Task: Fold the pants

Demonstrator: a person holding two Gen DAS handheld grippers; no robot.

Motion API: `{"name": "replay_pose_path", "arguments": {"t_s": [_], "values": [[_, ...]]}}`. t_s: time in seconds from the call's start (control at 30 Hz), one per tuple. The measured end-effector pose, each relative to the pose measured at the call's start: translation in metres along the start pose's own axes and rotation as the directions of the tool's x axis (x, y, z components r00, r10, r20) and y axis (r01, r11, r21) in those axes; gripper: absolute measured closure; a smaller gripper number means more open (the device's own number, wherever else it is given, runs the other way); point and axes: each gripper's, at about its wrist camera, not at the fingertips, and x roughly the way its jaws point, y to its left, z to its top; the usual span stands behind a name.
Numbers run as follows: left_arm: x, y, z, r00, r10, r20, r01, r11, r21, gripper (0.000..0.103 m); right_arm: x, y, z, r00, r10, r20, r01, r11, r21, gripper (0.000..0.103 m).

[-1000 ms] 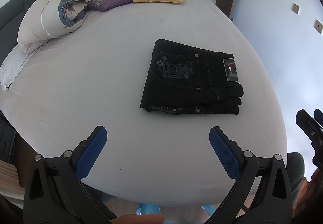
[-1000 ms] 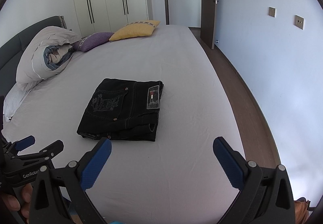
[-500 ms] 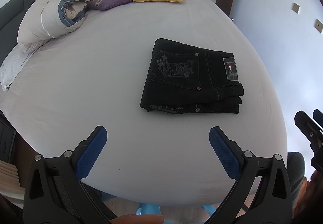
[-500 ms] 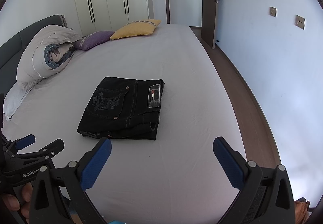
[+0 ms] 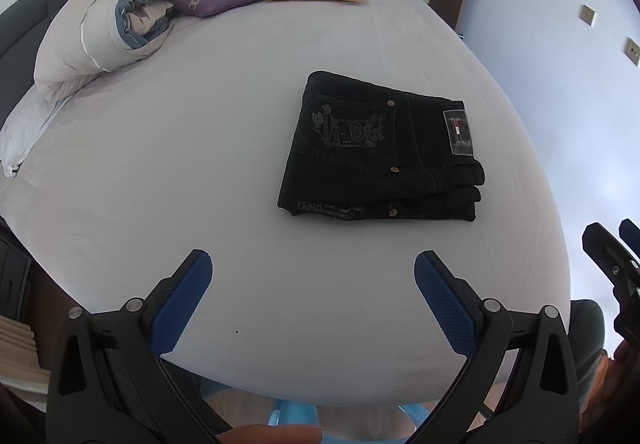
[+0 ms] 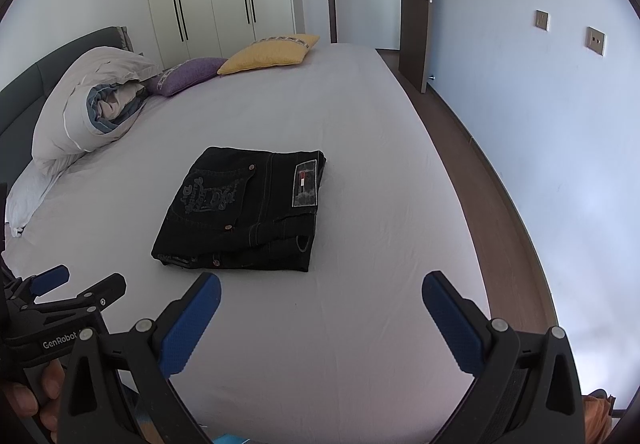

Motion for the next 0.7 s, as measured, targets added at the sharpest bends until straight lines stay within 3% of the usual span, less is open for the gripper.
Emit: {"name": "replay_pose_path", "arguments": {"t_s": [0.7], "values": [[0.0026,0.0002,-0.0047,1.000,-0.005,-0.008,0.005,1.000,0.004,0.000,0.0011,-0.0009,-0.0032,1.000,0.002,-0.004,-0.002,1.000,-0.001,0.000]]}}
